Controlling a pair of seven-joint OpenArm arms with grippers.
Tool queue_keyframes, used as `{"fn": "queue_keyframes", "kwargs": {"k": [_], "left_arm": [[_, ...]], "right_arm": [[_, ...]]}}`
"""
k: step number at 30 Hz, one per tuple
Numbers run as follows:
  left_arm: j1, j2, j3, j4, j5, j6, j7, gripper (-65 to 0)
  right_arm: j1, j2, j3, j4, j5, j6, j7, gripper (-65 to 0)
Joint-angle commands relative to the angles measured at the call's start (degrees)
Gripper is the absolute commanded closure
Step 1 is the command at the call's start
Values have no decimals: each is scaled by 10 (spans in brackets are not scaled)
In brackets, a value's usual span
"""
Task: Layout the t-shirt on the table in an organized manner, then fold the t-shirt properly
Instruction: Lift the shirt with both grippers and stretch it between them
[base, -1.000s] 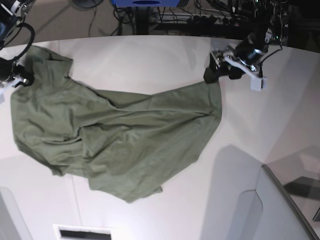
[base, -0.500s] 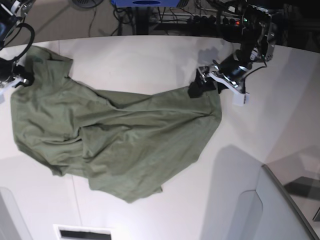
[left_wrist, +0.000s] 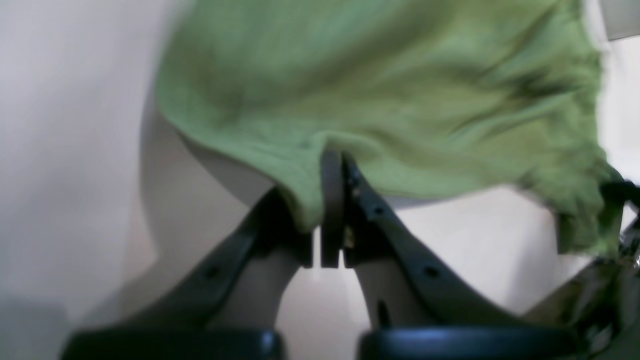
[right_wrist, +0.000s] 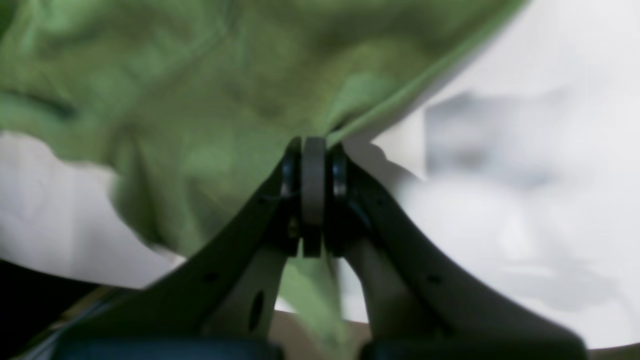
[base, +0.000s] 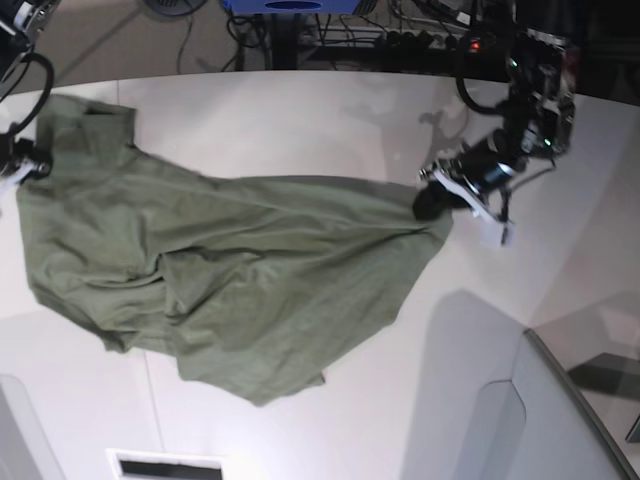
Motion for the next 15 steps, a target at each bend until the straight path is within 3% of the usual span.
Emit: {"fn": "queue_keyframes", "kwargs": {"k": [1, 8, 15], "left_arm": [[1, -12, -4, 33, -6, -8, 15, 0], [41, -24, -60, 127, -3, -7, 135, 0], [69, -33, -69, 132, -2, -7, 155, 0]], "right_arm": [[6, 15, 7, 28, 6, 3, -15, 0], [-13, 8, 66, 130, 3, 3, -144, 0], [-17, -4, 48, 168, 2, 3, -161, 0]]}}
